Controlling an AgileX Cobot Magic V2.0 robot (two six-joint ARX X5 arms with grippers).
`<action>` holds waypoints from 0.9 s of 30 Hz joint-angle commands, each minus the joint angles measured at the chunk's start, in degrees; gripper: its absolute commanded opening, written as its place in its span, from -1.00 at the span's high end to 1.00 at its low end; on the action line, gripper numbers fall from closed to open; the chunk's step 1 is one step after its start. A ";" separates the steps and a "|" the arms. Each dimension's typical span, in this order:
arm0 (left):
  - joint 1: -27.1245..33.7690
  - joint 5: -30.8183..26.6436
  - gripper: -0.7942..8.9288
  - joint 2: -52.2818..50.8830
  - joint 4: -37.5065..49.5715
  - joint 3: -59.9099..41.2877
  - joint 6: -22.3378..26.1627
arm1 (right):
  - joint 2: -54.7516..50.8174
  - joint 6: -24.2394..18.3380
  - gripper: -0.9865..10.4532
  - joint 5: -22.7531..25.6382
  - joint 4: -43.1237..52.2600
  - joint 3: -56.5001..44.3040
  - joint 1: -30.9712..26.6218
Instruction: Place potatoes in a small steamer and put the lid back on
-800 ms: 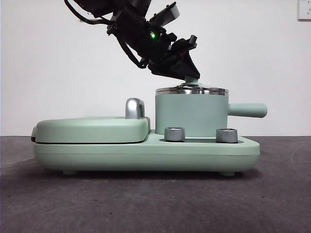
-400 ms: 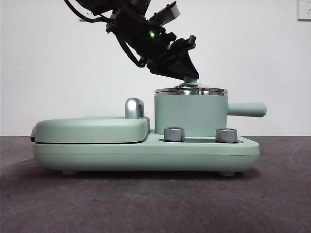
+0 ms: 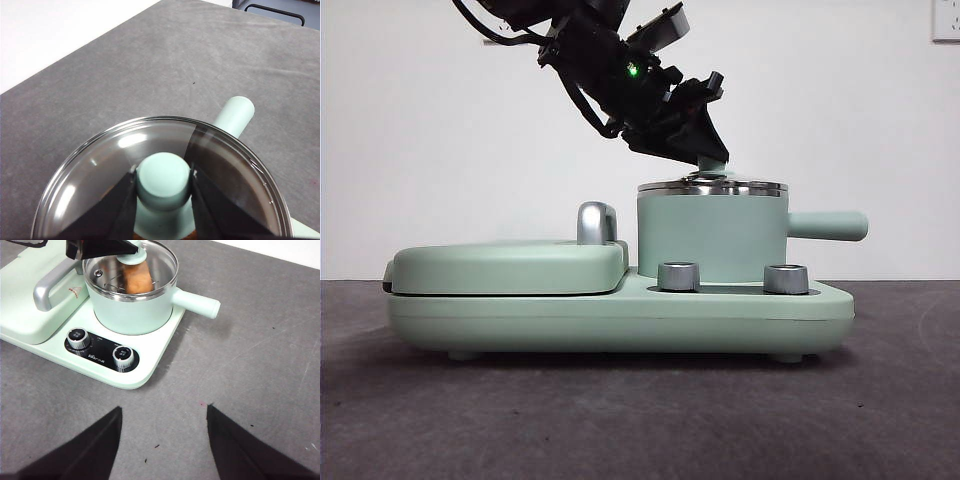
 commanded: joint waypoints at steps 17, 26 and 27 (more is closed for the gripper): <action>-0.33 -0.61 0.24 -0.74 1.53 1.18 -0.52 | 0.17 0.70 0.37 -0.17 -0.59 0.31 0.28; 1.64 0.90 0.24 -7.93 -5.95 1.18 -5.97 | 0.17 0.72 0.37 -0.22 -0.92 0.31 0.28; 2.21 1.40 0.24 -8.96 -6.84 1.18 -7.43 | 0.17 0.72 0.37 -0.22 -1.05 0.31 0.28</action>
